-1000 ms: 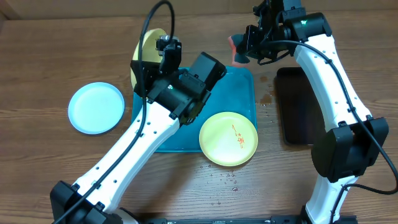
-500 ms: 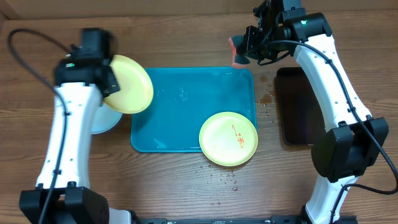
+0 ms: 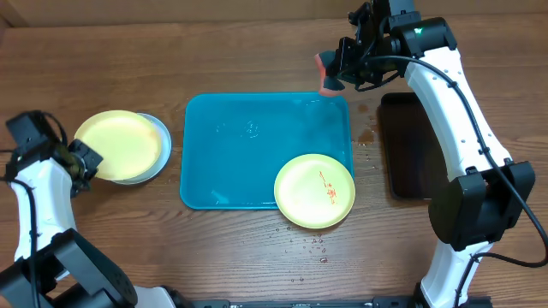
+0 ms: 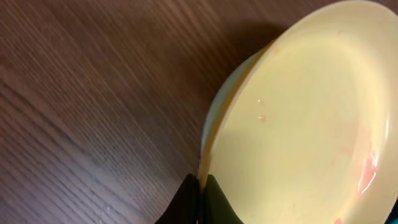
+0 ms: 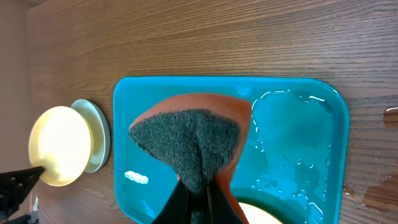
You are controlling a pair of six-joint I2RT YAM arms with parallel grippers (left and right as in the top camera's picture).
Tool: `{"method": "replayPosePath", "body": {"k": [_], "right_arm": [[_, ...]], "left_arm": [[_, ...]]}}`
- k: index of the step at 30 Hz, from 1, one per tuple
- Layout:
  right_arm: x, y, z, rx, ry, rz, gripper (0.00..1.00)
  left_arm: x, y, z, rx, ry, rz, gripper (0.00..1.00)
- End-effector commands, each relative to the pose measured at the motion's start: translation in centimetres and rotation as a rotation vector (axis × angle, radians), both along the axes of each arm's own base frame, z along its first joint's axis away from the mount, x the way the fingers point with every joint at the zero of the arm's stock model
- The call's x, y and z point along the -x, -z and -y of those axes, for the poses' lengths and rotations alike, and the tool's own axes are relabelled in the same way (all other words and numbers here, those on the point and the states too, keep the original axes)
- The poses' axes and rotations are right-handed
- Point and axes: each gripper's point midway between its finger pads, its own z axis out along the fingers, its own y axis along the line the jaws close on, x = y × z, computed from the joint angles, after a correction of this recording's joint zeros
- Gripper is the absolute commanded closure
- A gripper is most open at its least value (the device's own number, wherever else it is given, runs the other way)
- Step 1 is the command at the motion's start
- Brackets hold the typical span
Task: Clean dirty plates on tray and stack at the side
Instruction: 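Lift the yellow plate with left gripper and stack it on the white plate, then move left gripper to the lower yellow plate and grasp its rim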
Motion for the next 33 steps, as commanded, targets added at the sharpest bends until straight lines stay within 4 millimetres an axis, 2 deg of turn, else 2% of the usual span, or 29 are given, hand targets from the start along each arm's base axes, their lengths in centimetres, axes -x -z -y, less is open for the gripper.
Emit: {"method": "replayPosePath", "body": {"k": [1,6,9,12,16,20,22,24,27,30,33], "right_arm": [[0.0,-0.5,-0.1,-0.002,-0.009,0.017,0.96],[0.2,-0.4,-0.2,0.001,-0.011,0.007,0.96],[0.4,-0.3,-0.2,0.003,-0.011,-0.002,0.96],[0.4,-0.3,-0.1,0.003,-0.011,-0.004,0.96],[0.4,-0.3,-0.2,0.003,-0.011,-0.003,0.96],[0.4,-0.3,-0.2,0.003,-0.011,-0.004,0.96],[0.4,-0.3,-0.2,0.003,-0.011,-0.004,0.96],[0.4,-0.3,-0.2,0.003,-0.011,-0.003,0.96],[0.4,-0.3,-0.2,0.003,-0.011,-0.003,0.96],[0.4,-0.3,-0.2,0.003,-0.011,-0.003,0.96],[0.4,-0.3,-0.2,0.003,-0.011,-0.003,0.96]], "left_arm": [[-0.1,0.9,0.3,0.020,0.012,0.043,0.96],[-0.7,1.3,0.4,0.010,0.025,0.057,0.95],[-0.9,1.4,0.6,0.011,0.033,0.055,0.75],[-1.1,1.4,1.1,0.009,0.053,0.053,0.63],[-2.5,0.9,3.1,0.030,0.186,0.074,0.61],[-4.2,-0.6,5.7,0.016,0.320,0.064,0.58],[-5.0,-1.6,8.0,0.041,0.381,0.062,0.58],[-5.8,-2.4,11.5,0.115,0.471,0.080,0.58],[-6.7,-3.4,18.6,0.285,0.644,0.148,0.58],[-6.5,-3.4,23.8,0.347,0.774,0.143,0.55],[-5.9,-3.3,27.8,0.356,0.883,0.117,0.50]]}}
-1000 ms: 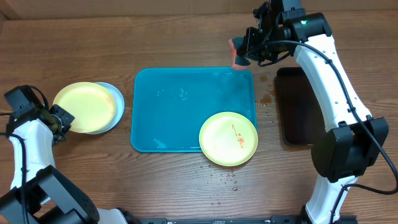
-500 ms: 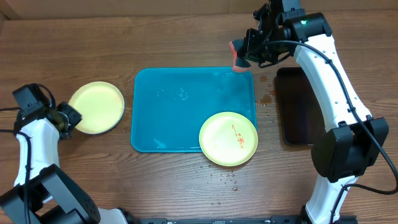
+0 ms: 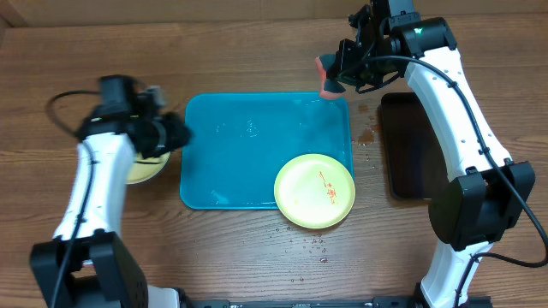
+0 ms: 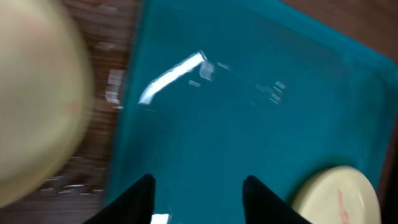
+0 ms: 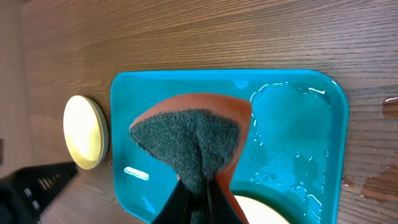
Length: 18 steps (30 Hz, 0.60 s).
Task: Clean dirty plates on tray and stack at the side
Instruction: 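Move left gripper to the lower yellow plate and grasp its rim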
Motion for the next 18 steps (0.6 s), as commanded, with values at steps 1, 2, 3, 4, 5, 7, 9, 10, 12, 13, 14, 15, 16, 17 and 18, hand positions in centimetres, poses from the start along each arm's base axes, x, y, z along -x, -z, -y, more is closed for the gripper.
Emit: {"method": "replayPosePath", "body": {"k": [1,2,3,4,5,7,9,10,12,13,14,15,16,17,18], "right_arm": [[-0.1,-0.5,-0.2,-0.002,-0.010,0.021,0.96],[-0.1,-0.5,-0.2,-0.002,-0.010,0.020,0.96],[-0.1,-0.5,-0.2,-0.002,-0.010,0.021,0.96],[-0.1,-0.5,-0.2,-0.002,-0.010,0.021,0.96],[-0.1,-0.5,-0.2,-0.002,-0.010,0.020,0.96],[-0.1,-0.5,-0.2,-0.002,-0.010,0.020,0.96],[-0.1,-0.5,-0.2,-0.003,-0.010,0.020,0.96],[-0.1,-0.5,-0.2,-0.002,-0.010,0.020,0.96],[-0.1,-0.5,-0.2,-0.002,-0.010,0.020,0.96],[-0.1,-0.5,-0.2,-0.002,-0.010,0.020,0.96],[-0.1,-0.5,-0.2,-0.002,-0.010,0.020,0.96],[0.0,-0.5,-0.2,-0.002,-0.010,0.018,0.96],[0.0,-0.5,-0.2,-0.002,-0.010,0.016,0.96],[0.1,-0.4,-0.2,-0.001,-0.010,0.012,0.96],[0.2,-0.4,-0.2,0.000,-0.010,0.008,0.96]], "left_arm": [[0.6,-0.6,6.3,0.072,0.188,0.014,0.46],[0.8,-0.4,7.2,0.069,0.222,0.014,0.44],[1.0,0.0,8.5,0.064,0.266,0.009,0.43],[1.2,0.4,9.5,0.062,0.293,-0.001,0.42],[1.5,1.0,10.5,0.063,0.320,-0.014,0.41],[2.0,2.3,12.3,0.063,0.369,-0.045,0.39],[2.7,3.7,13.9,0.072,0.412,-0.087,0.39],[3.1,4.3,14.6,0.082,0.433,-0.106,0.39],[4.0,5.4,16.0,0.094,0.470,-0.149,0.39],[4.3,5.8,16.5,0.095,0.485,-0.165,0.39],[4.7,6.1,17.1,0.093,0.501,-0.179,0.39],[5.0,6.3,17.6,0.098,0.516,-0.187,0.39],[5.2,6.3,18.1,0.101,0.528,-0.191,0.40],[5.4,6.3,18.6,0.101,0.532,-0.195,0.40],[5.6,6.3,18.8,0.101,0.528,-0.202,0.40]]}}
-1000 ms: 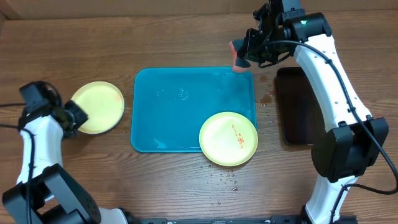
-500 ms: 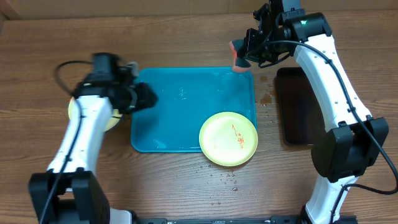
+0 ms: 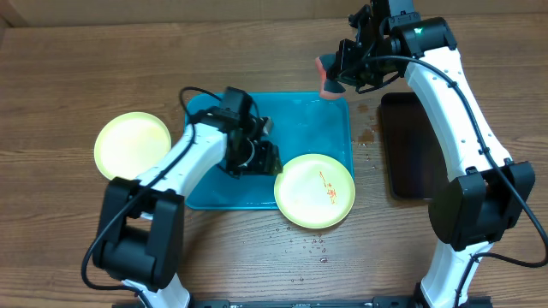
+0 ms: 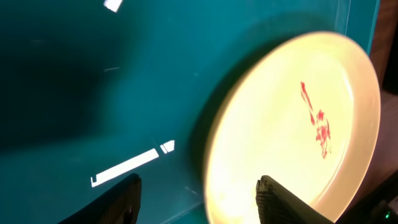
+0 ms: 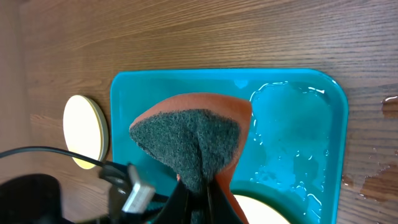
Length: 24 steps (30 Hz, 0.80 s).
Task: Clean dirty plates on tray and stack at the side
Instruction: 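Move left gripper to the lower yellow plate and grasp its rim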
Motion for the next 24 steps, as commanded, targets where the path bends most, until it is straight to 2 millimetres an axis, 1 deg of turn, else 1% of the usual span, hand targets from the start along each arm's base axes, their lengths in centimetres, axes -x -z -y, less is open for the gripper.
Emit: {"method": "replayPosePath", "body": {"k": [1,4,9,11,16,18,21,24], "right_arm": [[0.2,-0.4,-0.2,0.000,-0.010,0.007,0.96],[0.3,-0.3,-0.1,0.005,-0.009,0.002,0.96],[0.2,-0.2,0.0,0.012,-0.005,0.004,0.96],[0.2,-0.2,0.0,0.012,-0.005,0.003,0.96],[0.2,-0.2,0.0,0.011,-0.006,0.003,0.96],[0.3,-0.2,0.0,0.012,-0.006,0.001,0.96],[0.4,-0.2,0.0,0.013,-0.006,-0.004,0.96],[0.6,0.0,0.1,0.016,-0.006,-0.016,0.96]], "left_arm": [[0.1,-0.8,1.9,0.037,0.029,0.001,0.40],[0.5,-0.3,1.7,0.000,-0.010,-0.032,0.41],[1.6,1.1,0.1,-0.100,-0.026,-0.090,0.47],[2.2,1.8,-0.5,-0.144,-0.023,-0.115,0.48],[2.8,2.7,-0.1,-0.158,-0.003,-0.138,0.49],[2.9,2.7,0.0,-0.159,0.003,-0.138,0.53],[2.9,2.8,-0.1,-0.159,0.003,-0.137,0.60],[2.5,2.8,0.1,-0.152,0.005,-0.121,0.67]]}}
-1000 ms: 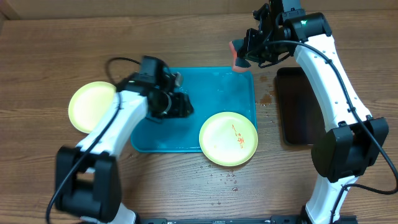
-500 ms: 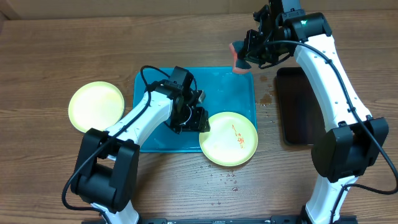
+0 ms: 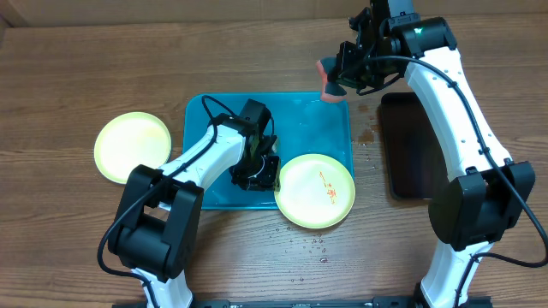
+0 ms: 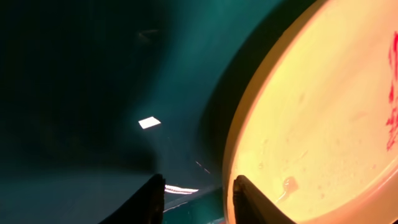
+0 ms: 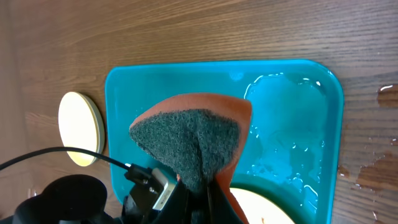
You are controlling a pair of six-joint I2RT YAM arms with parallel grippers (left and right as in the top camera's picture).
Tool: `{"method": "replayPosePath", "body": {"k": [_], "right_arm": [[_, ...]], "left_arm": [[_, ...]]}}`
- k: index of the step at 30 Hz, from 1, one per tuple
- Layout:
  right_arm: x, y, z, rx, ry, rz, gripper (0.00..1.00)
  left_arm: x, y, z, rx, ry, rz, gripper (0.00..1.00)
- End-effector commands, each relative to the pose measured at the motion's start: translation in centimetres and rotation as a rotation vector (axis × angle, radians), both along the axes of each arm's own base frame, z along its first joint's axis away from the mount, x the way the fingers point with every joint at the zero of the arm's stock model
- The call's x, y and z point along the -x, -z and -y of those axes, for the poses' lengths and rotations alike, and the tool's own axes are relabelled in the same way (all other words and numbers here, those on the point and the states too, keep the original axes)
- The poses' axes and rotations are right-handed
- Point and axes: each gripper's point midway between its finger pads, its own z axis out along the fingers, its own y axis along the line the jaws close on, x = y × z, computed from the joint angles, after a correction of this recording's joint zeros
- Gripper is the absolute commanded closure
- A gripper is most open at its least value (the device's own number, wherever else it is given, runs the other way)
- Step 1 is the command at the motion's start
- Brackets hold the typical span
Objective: Clean dirty plates on tray and stack at the side
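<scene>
A dirty yellow plate (image 3: pixel 314 190) with red smears lies on the front right corner of the teal tray (image 3: pixel 218 120), partly overhanging it. My left gripper (image 3: pixel 264 174) is open low over the tray, and its fingers straddle the plate's left rim (image 4: pixel 249 124). High over the tray's far right corner, my right gripper (image 3: pixel 336 73) is shut on an orange sponge (image 5: pixel 186 134) with a grey scouring face. A clean yellow plate (image 3: pixel 133 145) lies on the table left of the tray.
A dark rectangular mat (image 3: pixel 409 145) lies right of the tray. Water pools on the tray's far right part (image 5: pixel 289 118). Drops are scattered on the table in front of the plate (image 3: pixel 308 244) and beside the tray (image 3: pixel 368 133).
My left gripper moved a little right and lower across the tray, from beside the dirty plate to straddling its left rim, still open. The right arm kept the sponge in place.
My left gripper was first shut on a yellow plate's rim at the stack on the left. Then it was open over the tray's left edge, with the plate left on the stack. It then stood by the dirty plate, and now at its rim.
</scene>
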Motion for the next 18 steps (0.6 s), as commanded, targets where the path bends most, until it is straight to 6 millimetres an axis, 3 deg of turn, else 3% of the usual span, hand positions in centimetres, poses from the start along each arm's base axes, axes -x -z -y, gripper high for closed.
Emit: {"method": "replayPosePath", "body": {"k": [1,5,12,16,18], "right_arm": [[0.2,-0.4,-0.1,0.003,-0.010,0.008,0.96],[0.5,-0.2,-0.1,0.007,-0.010,-0.006,0.96],[0.5,-0.2,-0.1,0.007,-0.010,-0.009,0.96],[0.7,-0.1,0.0,0.008,-0.010,-0.015,0.96],[0.7,-0.1,0.0,0.009,-0.010,-0.017,0.96]], "left_arm": [[-0.7,-0.1,0.4,0.000,0.001,0.026,0.67],[-1.3,-0.1,0.1,0.011,0.016,0.049,0.70],[-2.3,-0.1,-1.2,0.013,-0.014,0.059,0.96],[-2.7,-0.1,-1.6,0.007,-0.008,0.077,0.96],[-3.3,0.3,-2.7,-0.058,-0.011,0.110,0.96]]}}
